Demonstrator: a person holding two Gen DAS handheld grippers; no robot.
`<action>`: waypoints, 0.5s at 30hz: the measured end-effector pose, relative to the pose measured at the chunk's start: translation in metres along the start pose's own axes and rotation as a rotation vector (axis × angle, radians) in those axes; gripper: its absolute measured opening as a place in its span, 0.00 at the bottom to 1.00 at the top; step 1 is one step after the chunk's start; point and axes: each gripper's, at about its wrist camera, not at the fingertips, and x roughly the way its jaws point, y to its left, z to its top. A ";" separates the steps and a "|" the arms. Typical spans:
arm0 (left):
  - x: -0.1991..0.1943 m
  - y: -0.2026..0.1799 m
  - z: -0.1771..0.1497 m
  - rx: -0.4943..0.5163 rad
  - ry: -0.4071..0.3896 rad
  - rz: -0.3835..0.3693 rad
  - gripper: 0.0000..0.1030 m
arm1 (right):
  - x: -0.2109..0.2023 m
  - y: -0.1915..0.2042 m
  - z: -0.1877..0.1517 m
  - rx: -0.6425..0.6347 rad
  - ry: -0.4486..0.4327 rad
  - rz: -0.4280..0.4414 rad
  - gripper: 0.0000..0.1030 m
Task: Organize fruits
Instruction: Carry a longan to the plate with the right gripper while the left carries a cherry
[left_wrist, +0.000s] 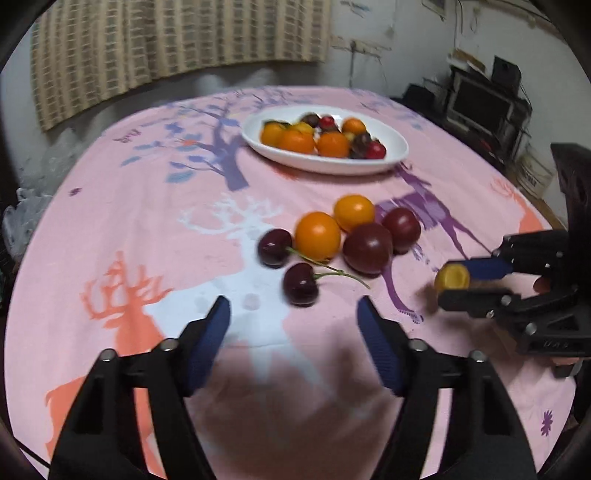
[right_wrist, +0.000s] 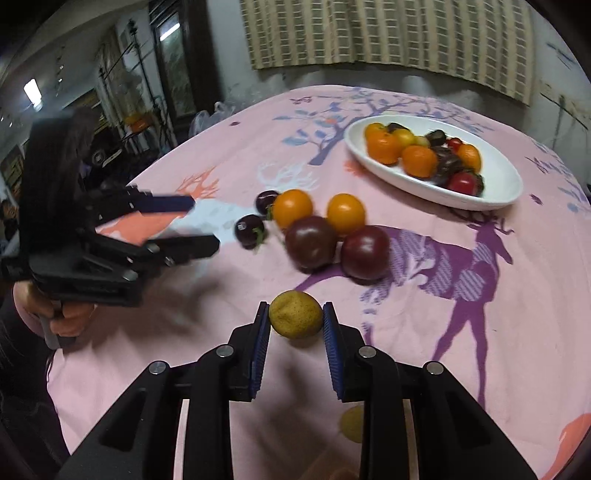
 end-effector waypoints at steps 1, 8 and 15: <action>0.008 -0.001 0.003 0.006 0.012 -0.003 0.61 | 0.001 -0.003 0.000 0.011 0.003 0.001 0.28; 0.029 -0.005 0.010 0.033 0.038 -0.008 0.43 | 0.002 -0.005 0.001 0.020 0.001 0.004 0.28; 0.033 -0.004 0.009 0.017 0.059 -0.014 0.26 | -0.004 -0.008 0.004 0.027 -0.018 0.005 0.28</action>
